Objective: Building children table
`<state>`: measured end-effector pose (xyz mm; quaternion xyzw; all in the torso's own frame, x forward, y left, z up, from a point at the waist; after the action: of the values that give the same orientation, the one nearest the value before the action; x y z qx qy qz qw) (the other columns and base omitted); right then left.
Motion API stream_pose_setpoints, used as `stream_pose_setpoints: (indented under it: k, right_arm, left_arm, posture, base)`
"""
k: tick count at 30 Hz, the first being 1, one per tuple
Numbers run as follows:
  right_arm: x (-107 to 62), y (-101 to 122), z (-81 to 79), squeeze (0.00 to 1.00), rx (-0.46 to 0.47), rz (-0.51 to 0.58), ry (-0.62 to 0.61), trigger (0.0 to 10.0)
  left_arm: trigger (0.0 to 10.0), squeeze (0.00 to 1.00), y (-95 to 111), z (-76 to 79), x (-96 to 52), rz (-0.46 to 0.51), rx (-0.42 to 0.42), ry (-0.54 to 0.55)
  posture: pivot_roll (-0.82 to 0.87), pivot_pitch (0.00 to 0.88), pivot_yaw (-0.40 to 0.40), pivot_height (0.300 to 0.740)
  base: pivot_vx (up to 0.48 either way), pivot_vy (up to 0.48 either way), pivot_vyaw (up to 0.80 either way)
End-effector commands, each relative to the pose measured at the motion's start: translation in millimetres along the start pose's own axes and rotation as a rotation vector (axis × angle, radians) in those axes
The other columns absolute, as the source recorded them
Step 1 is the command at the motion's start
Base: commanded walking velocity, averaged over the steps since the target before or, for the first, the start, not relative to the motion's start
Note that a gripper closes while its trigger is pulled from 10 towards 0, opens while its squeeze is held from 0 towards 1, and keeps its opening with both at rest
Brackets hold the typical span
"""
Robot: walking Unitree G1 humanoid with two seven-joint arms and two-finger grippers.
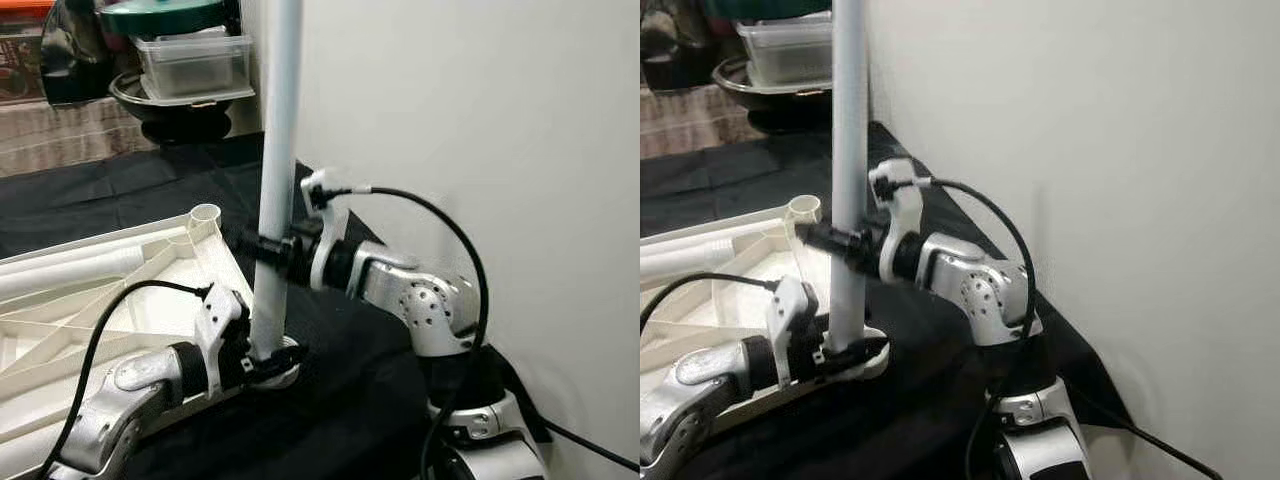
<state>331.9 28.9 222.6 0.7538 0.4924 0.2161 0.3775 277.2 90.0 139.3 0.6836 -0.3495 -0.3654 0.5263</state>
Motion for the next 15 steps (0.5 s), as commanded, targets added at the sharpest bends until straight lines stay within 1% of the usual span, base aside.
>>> stream_pose_setpoints:
  k: [1, 2, 3, 4, 6, 7, 8, 9, 11, 15]
  right_arm:
    - [-3.1, -5, 4.3, 0.00, 0.051, -0.019, -0.008, 10.0]
    - [-3.8, -9, 3.1, 0.00, 0.118, -0.012, 0.001, 10.0]
    - [-3.7, -9, 2.4, 0.00, 0.135, -0.010, 0.005, 4.7]
    - [-3.6, -9, 0.6, 0.00, 0.143, -0.007, 0.013, 1.2]
    - [-3.6, -9, -0.6, 0.00, 0.145, -0.004, 0.018, 1.2]
    - [-3.3, -9, -1.9, 0.00, 0.152, 0.004, 0.022, 0.0]
    - [-3.0, -5, -1.5, 0.00, 0.161, 0.030, 0.013, 0.0]
    - [-3.0, -5, -1.5, 0.00, 0.161, 0.030, 0.013, 0.0]
    - [-4.4, 9, -0.9, 0.00, 0.190, 0.115, 0.003, 0.0]
    - [-4.7, 13, -2.5, 0.00, 0.197, 0.126, 0.010, 0.0]
  left_arm:
    - [10.0, 0.00, 5, 4.2, -0.3, 0.007, 0.049, -0.031]
    - [10.0, 0.00, 6, 1.7, 1.5, 0.012, 0.052, -0.022]
    - [10.0, 0.00, 6, 1.2, 2.0, 0.013, 0.053, -0.020]
    - [10.0, 0.00, 5, 2.3, 3.1, 0.013, 0.055, -0.025]
    - [10.0, 0.00, 5, 3.2, 3.7, 0.012, 0.057, -0.029]
    - [10.0, 0.00, 5, 4.5, 5.0, 0.012, 0.060, -0.035]
    - [10.0, 0.00, 4, 5.6, 6.1, 0.012, 0.062, -0.042]
    - [10.0, 0.00, 4, 5.6, 6.1, 0.012, 0.062, -0.042]
    - [10.0, 0.00, 4, 6.8, 7.3, 0.013, 0.069, -0.055]
    - [10.0, 0.00, 3, 7.0, 7.5, 0.014, 0.068, -0.060]
  posture:
    - [0.03, 0.000, -0.071, 0.740]
    - [0.03, 0.000, -0.069, 0.740]
    - [0.03, 0.000, -0.066, 0.740]
    - [0.03, 0.000, -0.066, 0.740]
    - [0.03, 0.000, -0.066, 0.740]
    - [0.02, 0.000, -0.061, 0.740]
    - [0.02, 0.000, -0.061, 0.740]
    - [0.02, 0.000, -0.061, 0.740]
    - [0.02, 0.000, -0.059, 0.740]
    - [0.02, 0.000, -0.057, 0.740]
  base:
    - [0.000, 0.000, 0.00]
    - [0.000, 0.000, 0.00]
    - [0.000, 0.000, 0.00]
    - [0.000, 0.000, 0.00]
    - [0.000, 0.000, 0.00]
    - [0.000, 0.000, 0.00]
    - [0.000, 0.000, 0.00]
    - [0.000, 0.000, 0.00]
    - [0.000, 0.000, 0.00]
    - [0.000, 0.000, 0.00]
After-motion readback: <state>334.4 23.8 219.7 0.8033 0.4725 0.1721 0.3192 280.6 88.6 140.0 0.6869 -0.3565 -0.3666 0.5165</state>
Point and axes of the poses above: a point about 5 cm out from each wrist's last joint towards the gripper, its own x axis pointing out of the wrist towards the gripper, its own y axis along the axis of the wrist's last joint, z = x × y, the point moved 6 cm from there along x, pointing out of the wrist towards the gripper, and after that the axes turned 11 degrees about x, right-handed, at the moved point
